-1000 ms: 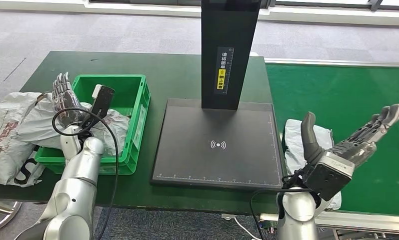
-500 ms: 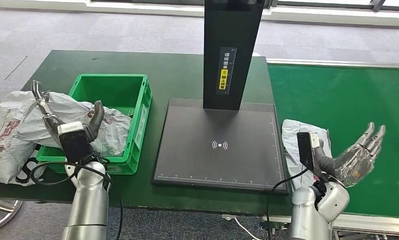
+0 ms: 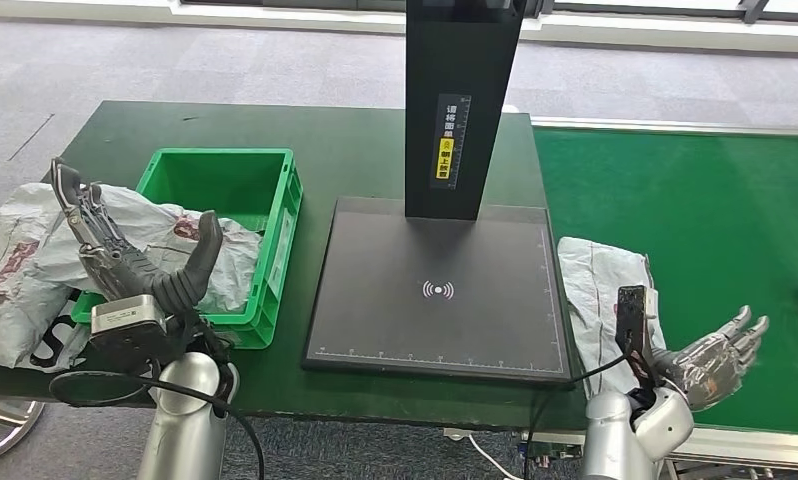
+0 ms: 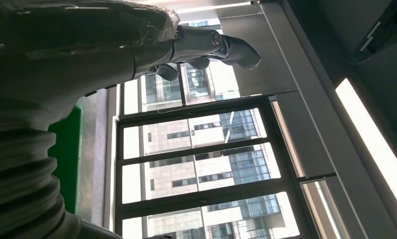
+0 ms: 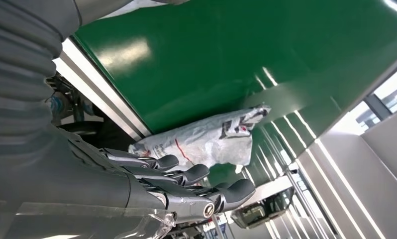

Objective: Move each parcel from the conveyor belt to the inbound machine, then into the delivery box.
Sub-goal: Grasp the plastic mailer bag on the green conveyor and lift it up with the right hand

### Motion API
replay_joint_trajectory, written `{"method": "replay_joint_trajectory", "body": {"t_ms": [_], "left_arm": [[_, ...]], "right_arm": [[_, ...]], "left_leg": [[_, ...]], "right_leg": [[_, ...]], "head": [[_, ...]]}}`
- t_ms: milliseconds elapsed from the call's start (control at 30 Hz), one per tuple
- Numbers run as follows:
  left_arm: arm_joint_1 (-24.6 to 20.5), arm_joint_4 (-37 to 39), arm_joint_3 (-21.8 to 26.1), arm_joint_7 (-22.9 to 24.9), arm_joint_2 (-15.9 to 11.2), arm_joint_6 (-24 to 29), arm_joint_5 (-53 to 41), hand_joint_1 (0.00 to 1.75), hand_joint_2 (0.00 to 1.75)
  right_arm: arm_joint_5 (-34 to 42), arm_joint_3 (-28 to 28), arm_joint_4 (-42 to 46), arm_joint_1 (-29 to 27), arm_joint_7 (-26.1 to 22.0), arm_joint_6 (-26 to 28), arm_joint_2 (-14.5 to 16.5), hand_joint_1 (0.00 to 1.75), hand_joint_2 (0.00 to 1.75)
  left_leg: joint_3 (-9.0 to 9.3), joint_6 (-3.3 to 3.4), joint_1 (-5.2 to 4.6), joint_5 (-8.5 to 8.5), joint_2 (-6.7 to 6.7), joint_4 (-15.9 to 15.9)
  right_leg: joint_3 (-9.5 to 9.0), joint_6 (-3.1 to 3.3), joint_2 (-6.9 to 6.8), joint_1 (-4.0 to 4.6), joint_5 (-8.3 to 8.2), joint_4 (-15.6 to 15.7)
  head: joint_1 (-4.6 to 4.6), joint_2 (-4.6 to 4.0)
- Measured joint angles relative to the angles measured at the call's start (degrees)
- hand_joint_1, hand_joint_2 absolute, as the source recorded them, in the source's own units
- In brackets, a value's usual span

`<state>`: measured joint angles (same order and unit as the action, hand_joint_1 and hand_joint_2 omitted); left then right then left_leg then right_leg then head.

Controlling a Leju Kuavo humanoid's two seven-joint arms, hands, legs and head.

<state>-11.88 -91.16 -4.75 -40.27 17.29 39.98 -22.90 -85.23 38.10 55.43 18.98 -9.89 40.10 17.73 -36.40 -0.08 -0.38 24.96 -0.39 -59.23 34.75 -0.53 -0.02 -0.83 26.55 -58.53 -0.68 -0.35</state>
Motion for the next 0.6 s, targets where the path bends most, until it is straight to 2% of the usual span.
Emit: {"method": "replay_joint_trajectory", "body": {"t_ms": [233, 467, 600], "left_arm": [[0.8, -1.7, -2.0, 0.0, -0.7, 0.0, 0.0, 0.00, 1.75], [1.0, -2.3, -2.7, 0.0, -1.1, 0.0, -1.5, 0.00, 1.75], [1.0, -2.5, -2.8, 0.0, -1.2, 0.0, -2.0, 0.00, 1.75]], "right_arm": [[3.2, 1.0, -6.3, 1.3, -0.6, 0.0, -1.8, 0.00, 1.75], [11.4, 3.0, -17.5, 4.7, -6.9, 0.0, -4.8, 0.00, 1.75], [12.7, 3.4, -23.6, 5.9, -6.1, -0.4, -6.7, 0.00, 1.75]], "left_leg": [[0.00, 0.01, -0.02, 0.01, 0.00, 0.0], [0.01, 0.02, -0.01, 0.00, 0.03, 0.0], [0.01, 0.03, -0.01, -0.01, 0.03, 0.0]], "right_leg": [[0.00, 0.00, 0.01, -0.02, 0.00, 0.0], [0.00, 0.00, 0.03, -0.01, -0.01, 0.0], [-0.01, -0.01, 0.02, -0.01, -0.01, 0.0]], "head": [[0.00, 0.00], [0.00, 0.00], [0.00, 0.00]]}}
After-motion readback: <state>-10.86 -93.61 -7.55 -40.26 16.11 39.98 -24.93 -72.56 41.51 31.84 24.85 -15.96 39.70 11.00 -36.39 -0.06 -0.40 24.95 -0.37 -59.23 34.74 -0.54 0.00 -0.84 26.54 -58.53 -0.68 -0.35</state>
